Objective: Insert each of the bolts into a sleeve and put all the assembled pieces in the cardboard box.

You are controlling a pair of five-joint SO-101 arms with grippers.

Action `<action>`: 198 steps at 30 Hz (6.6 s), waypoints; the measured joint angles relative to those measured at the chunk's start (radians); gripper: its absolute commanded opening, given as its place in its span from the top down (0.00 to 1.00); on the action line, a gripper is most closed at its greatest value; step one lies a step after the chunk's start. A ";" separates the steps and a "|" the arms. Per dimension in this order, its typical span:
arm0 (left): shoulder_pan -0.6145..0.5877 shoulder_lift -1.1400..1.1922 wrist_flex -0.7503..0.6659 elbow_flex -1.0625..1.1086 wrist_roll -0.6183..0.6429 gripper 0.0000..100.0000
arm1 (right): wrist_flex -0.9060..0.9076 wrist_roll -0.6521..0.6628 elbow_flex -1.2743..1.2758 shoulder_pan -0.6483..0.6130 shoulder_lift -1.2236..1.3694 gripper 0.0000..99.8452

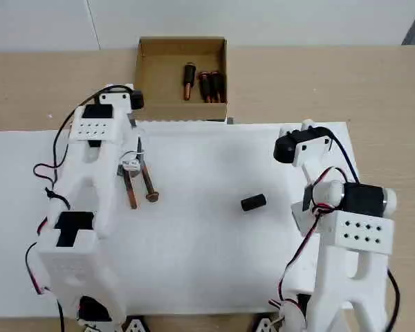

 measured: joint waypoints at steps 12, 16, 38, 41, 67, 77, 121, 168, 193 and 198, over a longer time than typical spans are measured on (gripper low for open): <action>-0.014 0.009 0.000 0.002 -0.012 0.92 | 0.000 0.000 0.000 -0.002 0.000 0.99; -0.014 0.049 -0.023 0.008 -0.012 0.92 | 0.000 0.000 0.000 0.000 0.000 0.99; 0.083 -0.158 0.012 0.009 -0.011 1.00 | 0.098 -0.091 -0.063 -0.002 -0.115 0.99; 0.123 -0.244 0.048 0.009 -0.012 1.00 | 0.115 -0.091 -0.063 0.000 -0.169 1.00; 0.336 -1.185 -0.187 0.660 0.311 1.00 | -0.176 -0.322 0.454 -0.002 -1.060 1.00; 0.336 -1.614 -0.499 1.083 0.331 1.00 | -0.239 -0.384 0.600 -0.242 -1.114 1.00; 0.557 -2.193 -0.749 1.445 0.529 1.00 | -0.675 -0.379 0.858 -0.867 -1.115 1.00; 0.577 -2.196 -0.526 1.372 0.394 0.84 | -0.710 -0.316 0.859 -0.868 -1.112 1.00; 0.080 -2.196 -0.382 1.559 0.038 0.99 | -0.647 -0.506 0.603 -0.442 -0.908 1.00; 0.077 -2.196 -0.381 1.611 0.038 0.99 | -0.684 -0.588 0.284 -0.430 -0.488 1.00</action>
